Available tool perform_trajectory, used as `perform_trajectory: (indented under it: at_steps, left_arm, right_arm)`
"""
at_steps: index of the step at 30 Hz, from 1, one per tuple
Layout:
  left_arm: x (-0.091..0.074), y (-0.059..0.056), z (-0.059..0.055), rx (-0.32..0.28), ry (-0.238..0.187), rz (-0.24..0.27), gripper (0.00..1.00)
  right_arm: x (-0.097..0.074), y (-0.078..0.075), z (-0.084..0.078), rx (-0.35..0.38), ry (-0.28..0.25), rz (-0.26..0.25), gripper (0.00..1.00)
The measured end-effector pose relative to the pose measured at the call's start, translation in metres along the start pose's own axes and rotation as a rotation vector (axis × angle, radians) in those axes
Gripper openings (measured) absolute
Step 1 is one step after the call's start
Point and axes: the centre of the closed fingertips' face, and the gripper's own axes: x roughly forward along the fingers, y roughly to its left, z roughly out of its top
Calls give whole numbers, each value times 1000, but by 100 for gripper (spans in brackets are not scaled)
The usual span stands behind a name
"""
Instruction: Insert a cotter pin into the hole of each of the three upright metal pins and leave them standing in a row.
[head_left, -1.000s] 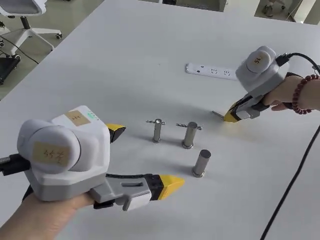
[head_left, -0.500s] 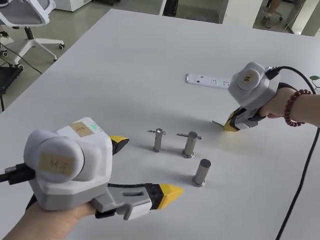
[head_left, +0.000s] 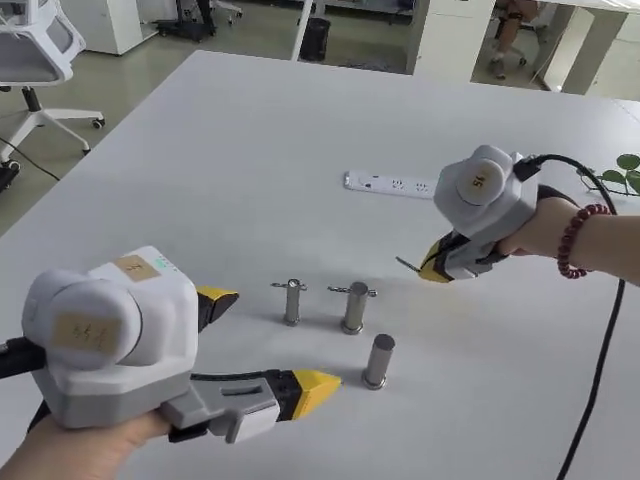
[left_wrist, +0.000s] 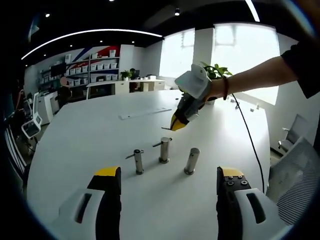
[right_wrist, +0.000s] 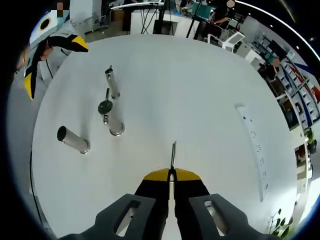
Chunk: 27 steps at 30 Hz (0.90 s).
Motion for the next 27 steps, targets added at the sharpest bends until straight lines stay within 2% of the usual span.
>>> perform_trajectory:
  at_steps: [3, 9, 15, 24, 27]
  left_arm:
    - [2, -1, 5, -3, -4, -8, 75]
    - [5, -1, 14, 6, -7, -19, 68]
    - [12, 1, 25, 29, -10, -16, 65]
    - [27, 1, 33, -7, 9, -55, 55]
    - [32, -1, 35, -46, 14, -81, 51]
  right_arm:
    - [-8, 12, 8, -20, -30, 6, 0]
    - [-20, 26, 19, -58, -73, 10, 0]
    - [-28, 30, 22, -87, -98, 12, 0]
    - [-42, 46, 38, -159, -143, 11, 0]
    - [-45, 53, 45, -185, -159, 12, 0]
